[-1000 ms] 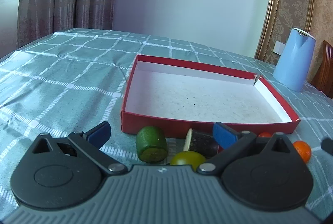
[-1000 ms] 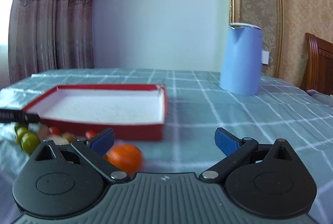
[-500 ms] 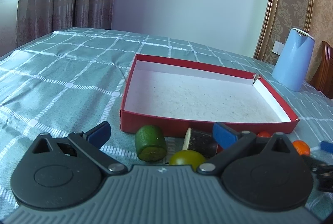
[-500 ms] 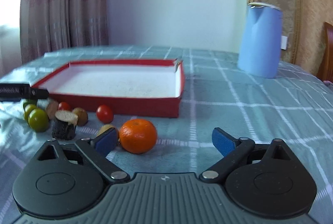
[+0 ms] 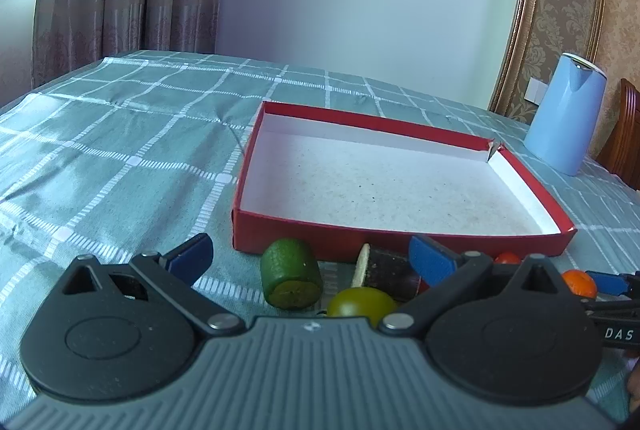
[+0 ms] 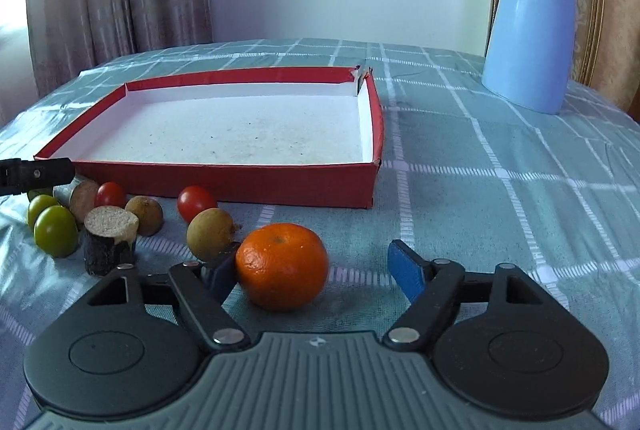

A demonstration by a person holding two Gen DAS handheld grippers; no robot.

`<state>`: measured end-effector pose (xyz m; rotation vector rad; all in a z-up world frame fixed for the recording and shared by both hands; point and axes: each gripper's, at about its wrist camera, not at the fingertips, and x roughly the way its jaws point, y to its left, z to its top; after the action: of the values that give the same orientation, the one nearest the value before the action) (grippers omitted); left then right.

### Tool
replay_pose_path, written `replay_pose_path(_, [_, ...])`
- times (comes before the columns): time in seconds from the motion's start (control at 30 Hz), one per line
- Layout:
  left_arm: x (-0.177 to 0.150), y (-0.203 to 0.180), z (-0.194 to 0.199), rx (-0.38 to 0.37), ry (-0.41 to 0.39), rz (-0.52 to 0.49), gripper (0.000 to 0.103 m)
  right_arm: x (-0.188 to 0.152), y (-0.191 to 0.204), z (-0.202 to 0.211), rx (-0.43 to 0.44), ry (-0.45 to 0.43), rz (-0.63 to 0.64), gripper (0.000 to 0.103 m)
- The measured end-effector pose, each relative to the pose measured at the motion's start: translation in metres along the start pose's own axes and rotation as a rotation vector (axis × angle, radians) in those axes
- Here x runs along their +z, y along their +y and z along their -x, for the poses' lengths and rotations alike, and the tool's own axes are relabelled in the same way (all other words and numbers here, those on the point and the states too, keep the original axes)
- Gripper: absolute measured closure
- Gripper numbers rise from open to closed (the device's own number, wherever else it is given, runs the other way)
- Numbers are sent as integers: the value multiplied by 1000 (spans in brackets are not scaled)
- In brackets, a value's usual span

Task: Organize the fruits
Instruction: 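Grasp the green lime with the left tool while the right tool grasps the mandarin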

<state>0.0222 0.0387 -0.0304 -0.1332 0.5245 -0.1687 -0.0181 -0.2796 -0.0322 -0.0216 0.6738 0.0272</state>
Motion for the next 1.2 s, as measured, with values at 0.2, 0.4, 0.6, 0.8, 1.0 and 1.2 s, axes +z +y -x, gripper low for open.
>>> replay_pose_path(0.2, [0, 10, 12, -15, -37, 10, 0, 0, -5, -5, -54, 23, -30, 0])
replay_pose_path(0.4, [-3, 11, 20, 99, -35, -130, 0, -2, -7, -3, -34, 21, -49, 0])
replay_pose_path(0.6, [1, 17, 11, 117, 23, -99, 0, 0, -8, -2, 0, 4, -45, 8])
replay_pose_path(0.8, [8, 29, -4, 53, 122, -9, 0, 1, -7, -2, -9, 7, -30, 8])
replay_pose_path(1.0, [9, 41, -1, 29, 155, 29, 0, 1, -6, -2, -9, 7, -30, 8])
replay_pose_path(1.2, [15, 38, -13, 37, 189, 2, 0, 1, -5, -3, -11, 9, -28, 8])
